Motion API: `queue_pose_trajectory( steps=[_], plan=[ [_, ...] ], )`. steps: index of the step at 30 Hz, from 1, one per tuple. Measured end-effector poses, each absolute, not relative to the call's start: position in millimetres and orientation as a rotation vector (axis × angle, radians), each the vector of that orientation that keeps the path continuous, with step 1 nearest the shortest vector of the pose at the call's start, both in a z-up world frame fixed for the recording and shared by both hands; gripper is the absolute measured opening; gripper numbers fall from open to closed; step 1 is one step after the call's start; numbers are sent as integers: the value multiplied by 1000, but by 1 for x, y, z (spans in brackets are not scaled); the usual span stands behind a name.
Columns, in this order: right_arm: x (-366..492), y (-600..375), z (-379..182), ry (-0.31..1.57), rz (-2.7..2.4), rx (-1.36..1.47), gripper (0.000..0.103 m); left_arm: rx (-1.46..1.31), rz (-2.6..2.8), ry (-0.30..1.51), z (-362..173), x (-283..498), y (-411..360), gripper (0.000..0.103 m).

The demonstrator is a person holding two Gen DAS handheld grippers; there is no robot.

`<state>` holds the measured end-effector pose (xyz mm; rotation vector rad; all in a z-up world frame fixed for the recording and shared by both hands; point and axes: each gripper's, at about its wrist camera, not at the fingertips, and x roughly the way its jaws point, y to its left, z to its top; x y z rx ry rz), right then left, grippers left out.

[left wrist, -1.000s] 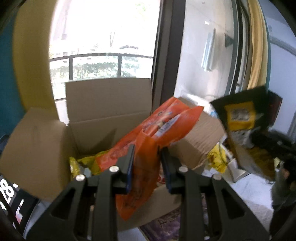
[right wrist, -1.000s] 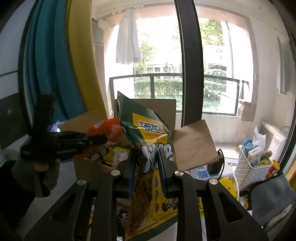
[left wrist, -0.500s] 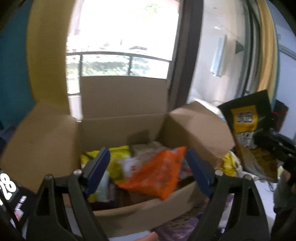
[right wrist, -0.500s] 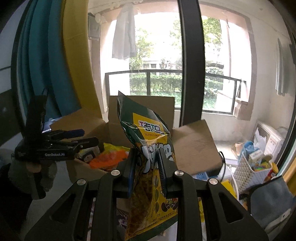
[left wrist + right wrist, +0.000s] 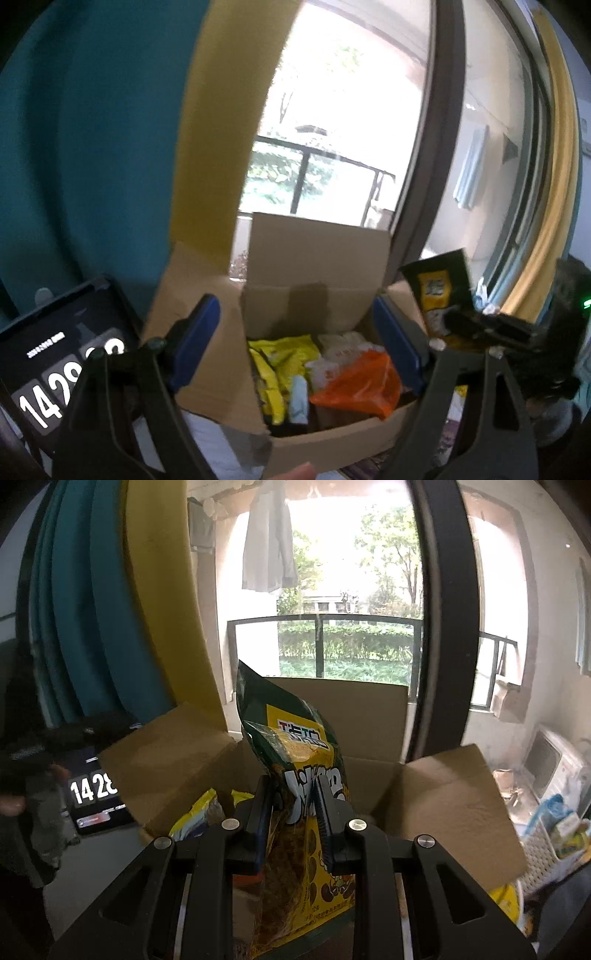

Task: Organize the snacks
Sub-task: 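Lower both bags into the box and open both grippers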

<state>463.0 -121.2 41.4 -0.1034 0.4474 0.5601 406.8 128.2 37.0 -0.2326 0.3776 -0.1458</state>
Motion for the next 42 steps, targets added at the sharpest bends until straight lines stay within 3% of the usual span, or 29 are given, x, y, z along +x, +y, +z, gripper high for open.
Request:
queue_pose_trajectory(
  steps=[6,12,17,19,21,22,28,29,31,33,37,42],
  plan=[
    [495,-98,15,502,521,-110,25,-282,-123,372,37,407,148,86],
    [538,-89,-51,731,404,-140,25,-308,-120,369,36,408,154,86],
    [540,-91,-49,757,394,-132,27,-301,-124,380,35,411,151,86],
    [537,-93,-46,765,405,-112,37,-296,-127,388,36,410,149,86],
    [531,-94,-39,743,420,-95,66,-288,-132,391,36,409,146,86],
    [526,-96,-34,721,420,-93,72,-286,-134,392,36,409,145,86],
    [490,-102,-12,648,482,-108,68,-285,-141,401,37,409,142,86],
    [484,-101,-12,654,507,-123,63,-285,-143,402,38,409,141,86],
    [483,-89,-23,710,536,-174,37,-284,-147,402,39,409,140,86],
    [489,-81,-36,768,552,-177,29,-280,-152,401,40,408,138,86],
    [506,-77,-48,858,567,-72,29,-270,-160,396,42,406,137,86],
    [494,-78,-37,819,535,-77,29,-285,-154,396,42,407,140,86]
  ],
)
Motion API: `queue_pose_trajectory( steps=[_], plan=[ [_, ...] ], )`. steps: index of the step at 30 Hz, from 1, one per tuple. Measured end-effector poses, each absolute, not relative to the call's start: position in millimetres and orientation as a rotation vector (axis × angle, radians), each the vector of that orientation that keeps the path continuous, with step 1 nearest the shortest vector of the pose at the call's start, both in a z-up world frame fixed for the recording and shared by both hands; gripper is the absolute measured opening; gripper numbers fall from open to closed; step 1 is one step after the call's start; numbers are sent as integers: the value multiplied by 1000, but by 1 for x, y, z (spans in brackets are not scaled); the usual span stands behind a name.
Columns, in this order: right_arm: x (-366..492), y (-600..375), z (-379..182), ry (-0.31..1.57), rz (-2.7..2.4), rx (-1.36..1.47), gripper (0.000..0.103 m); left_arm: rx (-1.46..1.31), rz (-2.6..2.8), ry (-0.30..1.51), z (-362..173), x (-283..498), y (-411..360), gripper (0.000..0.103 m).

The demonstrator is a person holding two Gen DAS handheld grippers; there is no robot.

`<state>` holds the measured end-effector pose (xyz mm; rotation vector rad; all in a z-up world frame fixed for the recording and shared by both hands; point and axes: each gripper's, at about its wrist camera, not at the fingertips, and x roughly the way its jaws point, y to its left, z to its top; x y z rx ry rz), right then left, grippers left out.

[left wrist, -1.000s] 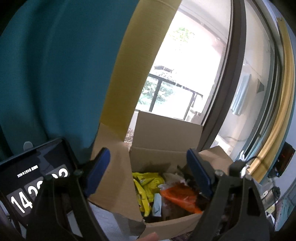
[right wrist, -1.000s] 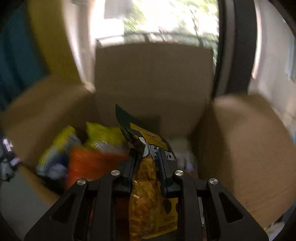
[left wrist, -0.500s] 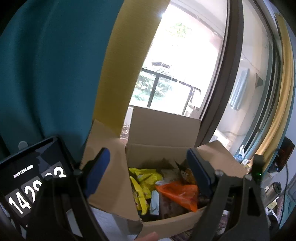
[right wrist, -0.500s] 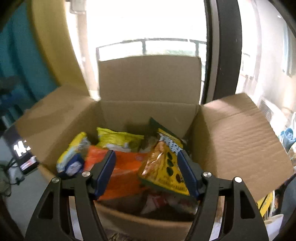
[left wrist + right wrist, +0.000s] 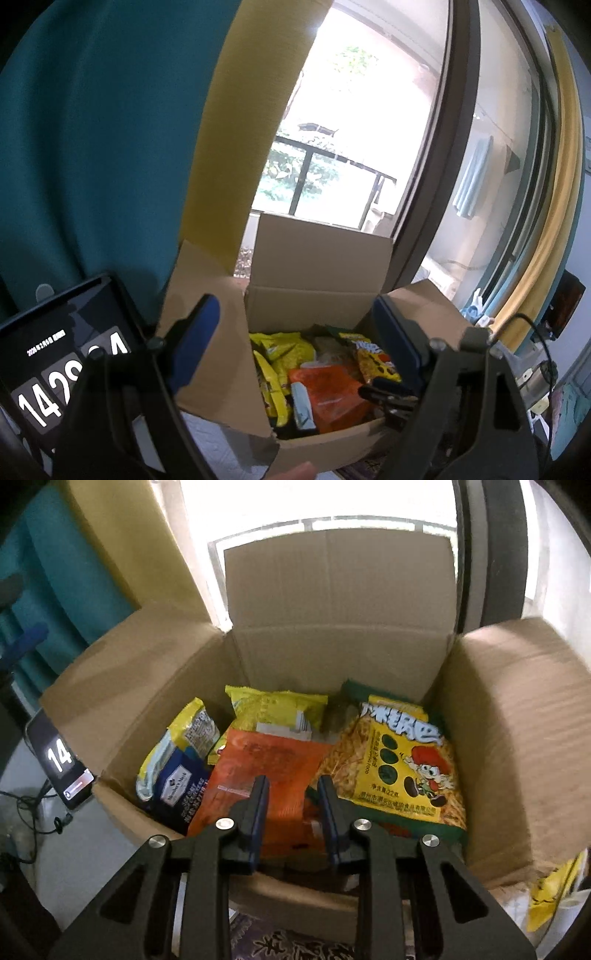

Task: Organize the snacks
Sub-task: 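Lower both bags into the box and open both grippers, then move both grippers back toward the remaining snacks on the table, then grasp the purple snack bag with the right gripper while the left grasps the yellow bag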

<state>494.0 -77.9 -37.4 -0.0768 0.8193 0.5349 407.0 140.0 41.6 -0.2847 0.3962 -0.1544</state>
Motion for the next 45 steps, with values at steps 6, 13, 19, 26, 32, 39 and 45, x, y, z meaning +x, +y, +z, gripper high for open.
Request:
queue_pose_trajectory(
  steps=[6,13,19,26,32,39,45],
  plan=[
    [466,-99,-12,750,488,-89,36,-267,-154,406,43,404,132,86],
    [437,-123,13,683,456,-103,39,-213,-169,402,48,384,107,86],
    [410,-140,25,647,453,-103,50,-158,-198,426,46,360,82,86],
    [382,-169,19,651,447,-89,54,-112,-213,462,36,332,61,86],
    [359,-192,-1,686,444,-77,54,-84,-237,525,8,314,48,86],
    [345,-212,-30,726,454,-63,54,-43,-266,634,-45,300,47,86],
    [349,-221,-51,757,432,-67,55,-56,-245,740,-89,305,55,86]
  ],
)
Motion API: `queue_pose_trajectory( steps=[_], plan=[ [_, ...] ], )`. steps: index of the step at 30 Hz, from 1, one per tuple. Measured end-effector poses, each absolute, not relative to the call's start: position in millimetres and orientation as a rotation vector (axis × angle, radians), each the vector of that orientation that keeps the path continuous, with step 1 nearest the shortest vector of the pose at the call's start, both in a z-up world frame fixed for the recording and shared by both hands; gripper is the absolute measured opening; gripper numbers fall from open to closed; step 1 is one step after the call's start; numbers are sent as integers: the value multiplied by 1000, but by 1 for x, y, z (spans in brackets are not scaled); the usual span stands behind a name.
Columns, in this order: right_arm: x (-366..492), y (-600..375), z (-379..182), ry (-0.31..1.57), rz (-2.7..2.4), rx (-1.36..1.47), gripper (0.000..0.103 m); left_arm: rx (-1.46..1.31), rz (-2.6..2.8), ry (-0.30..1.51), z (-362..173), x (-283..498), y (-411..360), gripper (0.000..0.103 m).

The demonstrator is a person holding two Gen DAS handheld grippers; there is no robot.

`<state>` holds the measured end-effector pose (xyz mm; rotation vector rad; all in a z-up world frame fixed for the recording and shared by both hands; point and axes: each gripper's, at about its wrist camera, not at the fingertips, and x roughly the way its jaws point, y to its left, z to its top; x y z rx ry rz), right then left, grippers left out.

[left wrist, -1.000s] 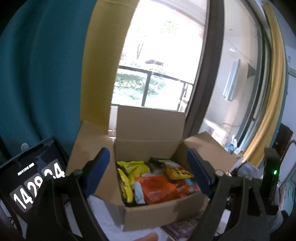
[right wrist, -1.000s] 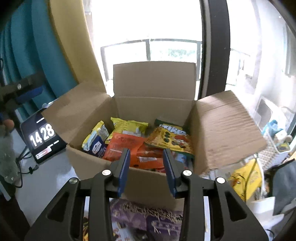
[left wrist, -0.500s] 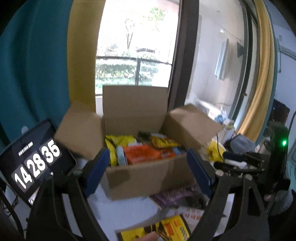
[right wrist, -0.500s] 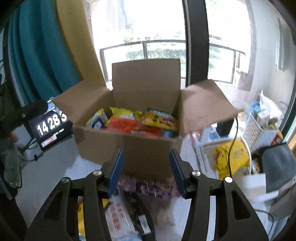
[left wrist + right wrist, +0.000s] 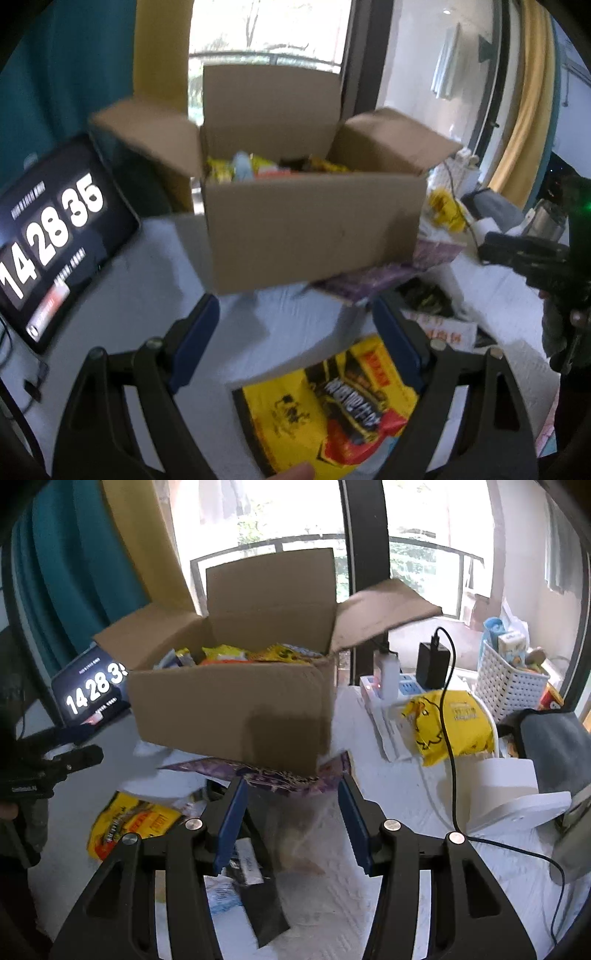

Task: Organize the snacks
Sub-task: 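Grasp the purple snack bag with the right gripper while the left grasps the yellow bag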

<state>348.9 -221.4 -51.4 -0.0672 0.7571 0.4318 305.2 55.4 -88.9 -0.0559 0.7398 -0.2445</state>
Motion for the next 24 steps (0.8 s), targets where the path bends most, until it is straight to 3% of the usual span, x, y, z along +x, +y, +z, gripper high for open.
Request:
queue_pose_trajectory(
  steps=[7,21,23,24],
  plan=[
    [358,-192,-62,777,510,-130,62,-59,-240,795,-115,312,61,86],
    [387,-92,-113,871,513,-476,61,-161,-221,831,-144,323,94,86],
    [390,-91,-113,873,525,-472,46,-163,-226,839,-147,324,94,86],
    [392,-91,-112,872,521,-462,33,-161,-230,841,-147,324,94,86]
  ],
)
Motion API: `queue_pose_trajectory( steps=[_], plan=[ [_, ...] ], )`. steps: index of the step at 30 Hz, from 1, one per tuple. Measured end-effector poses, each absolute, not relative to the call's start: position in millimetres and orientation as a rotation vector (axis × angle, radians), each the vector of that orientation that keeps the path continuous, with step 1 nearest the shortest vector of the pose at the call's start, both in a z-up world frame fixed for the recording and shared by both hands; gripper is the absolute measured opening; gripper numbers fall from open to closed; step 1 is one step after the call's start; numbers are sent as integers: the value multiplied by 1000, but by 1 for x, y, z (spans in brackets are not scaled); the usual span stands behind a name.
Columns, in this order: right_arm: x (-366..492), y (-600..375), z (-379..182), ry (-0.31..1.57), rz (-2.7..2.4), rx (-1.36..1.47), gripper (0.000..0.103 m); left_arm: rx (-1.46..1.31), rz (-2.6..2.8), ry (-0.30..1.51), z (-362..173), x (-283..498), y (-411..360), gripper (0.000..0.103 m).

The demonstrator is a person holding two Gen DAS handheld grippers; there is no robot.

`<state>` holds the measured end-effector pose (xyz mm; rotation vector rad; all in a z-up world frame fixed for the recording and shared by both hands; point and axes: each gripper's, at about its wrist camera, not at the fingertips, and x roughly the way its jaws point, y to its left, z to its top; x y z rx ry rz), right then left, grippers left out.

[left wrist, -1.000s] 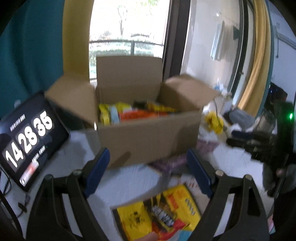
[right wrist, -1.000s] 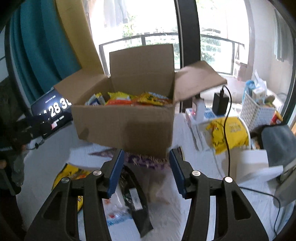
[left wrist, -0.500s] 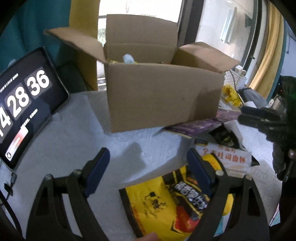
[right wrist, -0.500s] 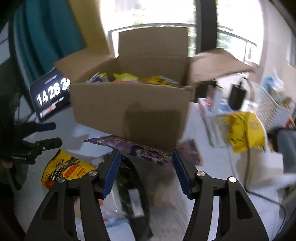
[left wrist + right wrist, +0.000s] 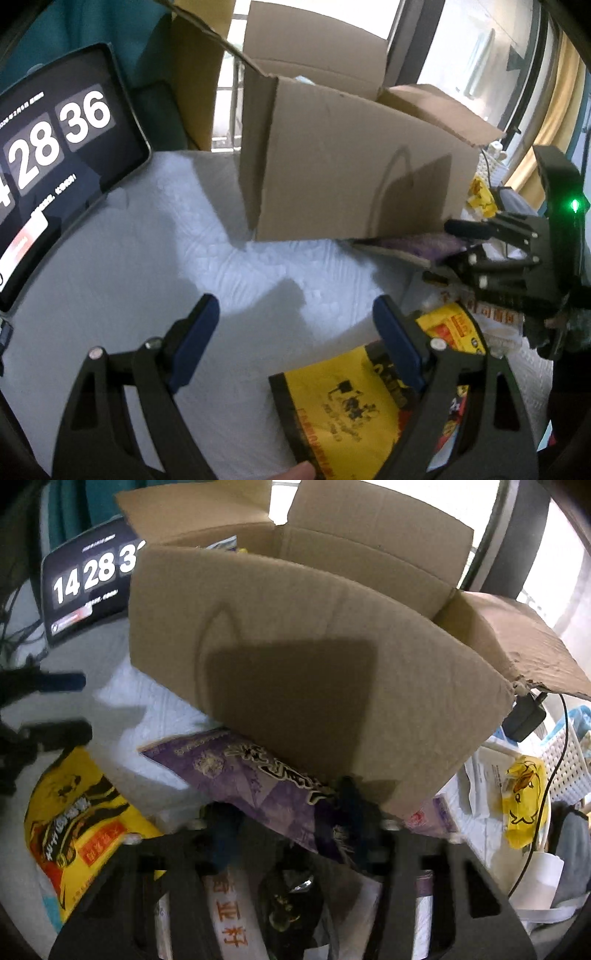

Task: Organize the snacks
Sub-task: 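Grasp the purple snack bag with the right gripper while the left grasps the yellow bag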

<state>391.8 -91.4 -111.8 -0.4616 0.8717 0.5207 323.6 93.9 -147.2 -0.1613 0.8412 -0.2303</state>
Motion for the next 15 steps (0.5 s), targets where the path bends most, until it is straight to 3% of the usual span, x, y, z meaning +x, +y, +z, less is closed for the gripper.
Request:
queue_pose_trajectory(
  steps=[3,15],
  plan=[
    [392,-99,-102,842,512,-387,23,-156,-244,830,-142,319,92,86],
    [332,-133,-31,658,559,-297,13,-75,-280,798,-126,272,77,86]
  ],
)
